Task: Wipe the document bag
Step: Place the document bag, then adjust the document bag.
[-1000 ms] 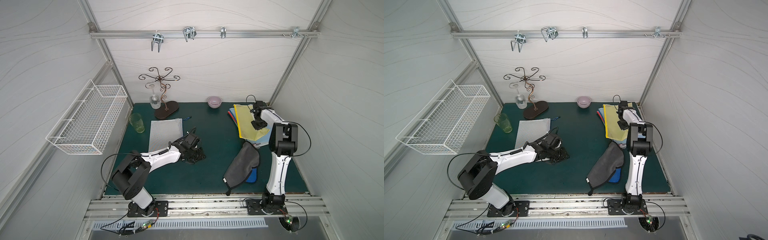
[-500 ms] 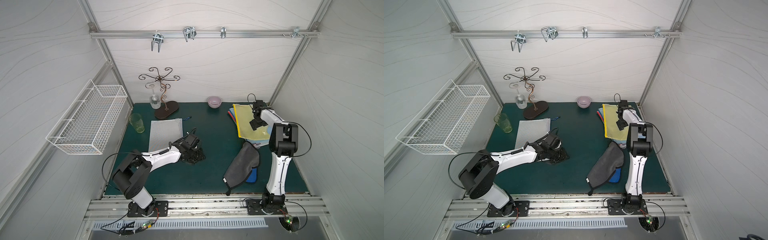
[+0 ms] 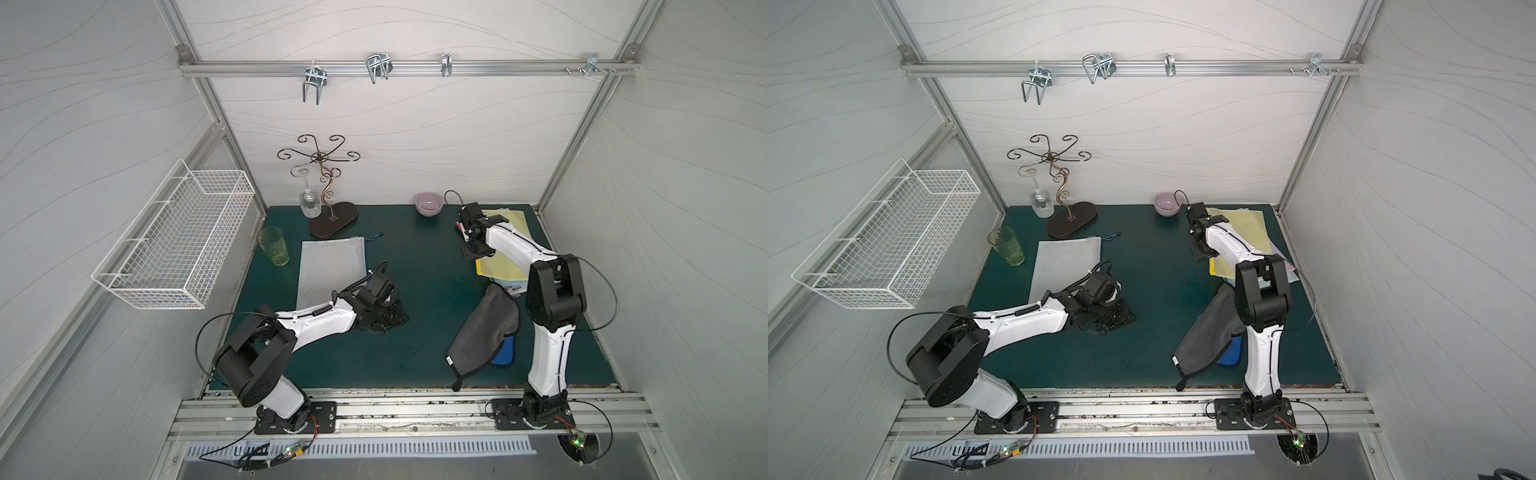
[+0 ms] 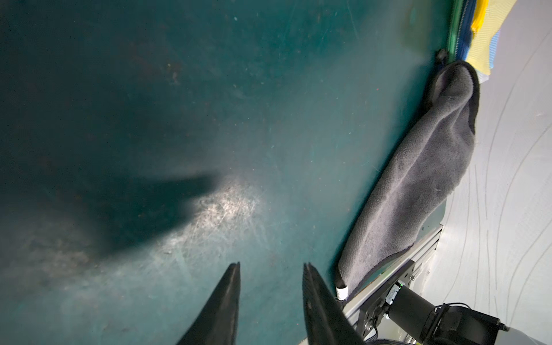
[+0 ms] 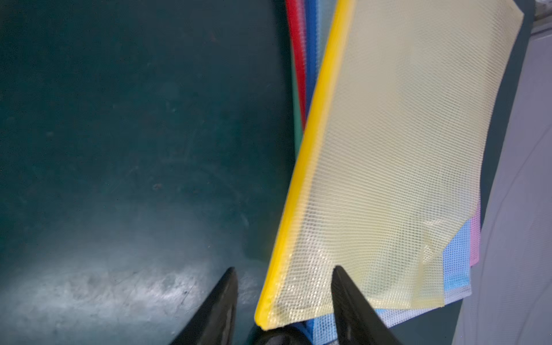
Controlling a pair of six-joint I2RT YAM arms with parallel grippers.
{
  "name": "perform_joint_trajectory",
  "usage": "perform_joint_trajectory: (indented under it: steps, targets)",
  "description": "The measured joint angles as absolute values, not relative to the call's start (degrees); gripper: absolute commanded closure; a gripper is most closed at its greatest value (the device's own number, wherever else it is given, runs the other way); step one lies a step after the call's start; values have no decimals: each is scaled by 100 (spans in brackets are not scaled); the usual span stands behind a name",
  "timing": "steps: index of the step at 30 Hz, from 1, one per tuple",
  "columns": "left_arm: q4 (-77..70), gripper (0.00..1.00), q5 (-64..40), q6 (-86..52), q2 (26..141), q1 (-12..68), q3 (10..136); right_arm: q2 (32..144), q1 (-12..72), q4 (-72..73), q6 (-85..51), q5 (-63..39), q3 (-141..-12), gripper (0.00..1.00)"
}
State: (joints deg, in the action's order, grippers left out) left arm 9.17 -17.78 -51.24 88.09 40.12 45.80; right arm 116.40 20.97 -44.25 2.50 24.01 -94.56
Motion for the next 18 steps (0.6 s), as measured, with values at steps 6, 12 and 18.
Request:
perform_joint_trajectory:
  steps: [6, 12, 18]
  targets:
    - [821, 62, -1778, -5168, 8663, 4012, 4340, 11902, 2123, -4392, 40, 2932, -9369, 47]
    - [735, 62, -1780, -5231, 8646, 4012, 4281, 12007, 2115, -4324, -23, 3253, -9216, 49]
    - [692, 62, -1780, -5238, 8643, 4012, 4281, 12011, 2121, -4250, -58, 3310, -9078, 53]
